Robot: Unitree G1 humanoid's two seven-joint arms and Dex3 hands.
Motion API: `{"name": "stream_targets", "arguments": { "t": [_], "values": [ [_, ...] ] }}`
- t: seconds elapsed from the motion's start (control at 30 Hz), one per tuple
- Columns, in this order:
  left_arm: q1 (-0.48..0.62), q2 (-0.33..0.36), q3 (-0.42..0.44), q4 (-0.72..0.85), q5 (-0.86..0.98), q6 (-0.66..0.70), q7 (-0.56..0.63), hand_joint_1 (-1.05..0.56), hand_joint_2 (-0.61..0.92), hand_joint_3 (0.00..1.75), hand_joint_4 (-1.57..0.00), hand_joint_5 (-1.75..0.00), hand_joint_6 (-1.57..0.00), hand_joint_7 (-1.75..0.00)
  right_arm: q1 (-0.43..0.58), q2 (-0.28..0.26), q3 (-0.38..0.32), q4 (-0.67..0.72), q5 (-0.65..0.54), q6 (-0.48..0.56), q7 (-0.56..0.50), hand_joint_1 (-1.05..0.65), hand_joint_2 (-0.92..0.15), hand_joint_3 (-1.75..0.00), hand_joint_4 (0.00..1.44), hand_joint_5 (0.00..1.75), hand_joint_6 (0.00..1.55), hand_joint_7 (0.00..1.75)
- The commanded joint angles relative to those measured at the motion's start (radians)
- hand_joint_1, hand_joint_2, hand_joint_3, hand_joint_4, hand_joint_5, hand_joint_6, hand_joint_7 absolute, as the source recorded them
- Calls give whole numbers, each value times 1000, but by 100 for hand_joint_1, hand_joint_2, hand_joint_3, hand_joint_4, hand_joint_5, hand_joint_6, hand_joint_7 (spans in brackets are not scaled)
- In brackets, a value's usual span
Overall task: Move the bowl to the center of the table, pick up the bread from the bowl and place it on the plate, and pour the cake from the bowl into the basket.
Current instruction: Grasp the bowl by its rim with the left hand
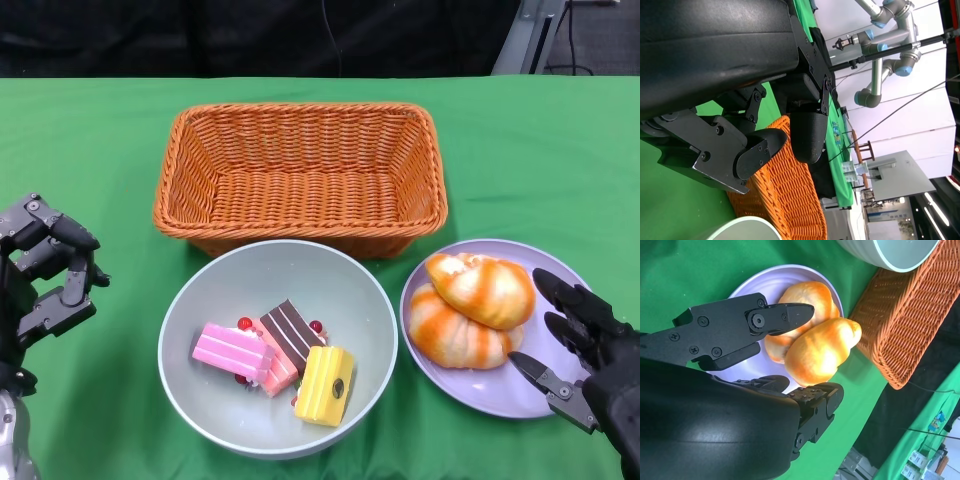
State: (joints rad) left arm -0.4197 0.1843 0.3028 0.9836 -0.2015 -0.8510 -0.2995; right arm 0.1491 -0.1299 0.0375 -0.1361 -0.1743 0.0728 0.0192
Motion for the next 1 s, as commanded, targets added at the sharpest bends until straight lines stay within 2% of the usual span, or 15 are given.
{"name": "stream_targets", "arguments": {
  "t": [0.03, 0.1, 0.13, 0.23, 0.43, 0.47, 0.57, 0.63, 0.73, 0.83, 0.93, 1.0],
  "values": [
    [-15, 22, 6, 4, -6, -4, 1, 1, 62, 105, -74, -166, -71, -149, 7, 4, -10, 8, 21, -117, -9, -21, -92, -15, 44, 6, 42, 4],
    [-17, 21, 7, 7, -5, -11, -2, 0, 61, 106, -75, -167, -71, -149, 3, 15, -4, 13, 14, -181, -25, -17, -92, -13, 50, 9, 46, 5],
    [-18, 20, 7, 8, -6, -13, -4, 0, 61, 106, -75, -167, -72, -150, 0, 20, -3, 19, 10, -211, -34, -15, -91, -11, 58, 13, 52, 7],
    [-18, 19, 6, 9, -1, -15, 2, -2, 61, 105, -76, -165, -72, -149, -25, 49, 1, 75, 29, -356, -50, -11, -89, -9, 72, 18, 61, 11],
    [-15, 15, 5, 5, 1, -17, 4, -2, 61, 105, -77, -162, -73, -148, -86, 108, 0, 197, 49, -581, -86, -12, -86, -9, 87, 28, 77, 16],
    [-15, 13, 5, 4, -1, -17, 3, -2, 61, 105, -77, -162, -73, -148, -96, 116, 2, 213, 51, -613, -89, -12, -87, -9, 88, 32, 79, 17],
    [-11, 13, 3, 0, 0, -18, 1, -2, 61, 105, -77, -162, -73, -148, -116, 130, 5, 243, 60, -674, -87, -11, -89, -10, 79, 64, 85, 18],
    [-9, 12, 3, -2, -3, -18, -6, -2, 61, 105, -77, -161, -73, -147, -135, 140, 7, 269, 62, -720, -90, -8, -90, -11, 80, 73, 90, 21],
    [-6, 10, 2, -3, -3, -22, -9, -2, 61, 105, -76, -161, -73, -145, -167, 143, 8, 315, 58, -772, -86, -5, -87, -22, 78, 97, 96, 32],
    [-2, 12, -3, -4, 1, -31, -15, -1, 63, 102, -77, -158, -74, -141, -200, 142, 9, 357, 38, -803, -91, -4, -71, -58, 81, 113, 94, 63],
    [3, 14, -9, -2, 5, -48, -25, -1, 65, 98, -78, -154, -76, -136, -231, 148, 11, 391, 38, -827, -91, -3, -66, -71, 81, 122, 88, 85],
    [10, 25, -25, -1, 24, -63, -28, -2, 65, 97, -78, -151, -76, -132, -253, 152, 13, 414, 47, -852, -87, -4, -64, -75, 79, 128, 85, 94]
  ]
}}
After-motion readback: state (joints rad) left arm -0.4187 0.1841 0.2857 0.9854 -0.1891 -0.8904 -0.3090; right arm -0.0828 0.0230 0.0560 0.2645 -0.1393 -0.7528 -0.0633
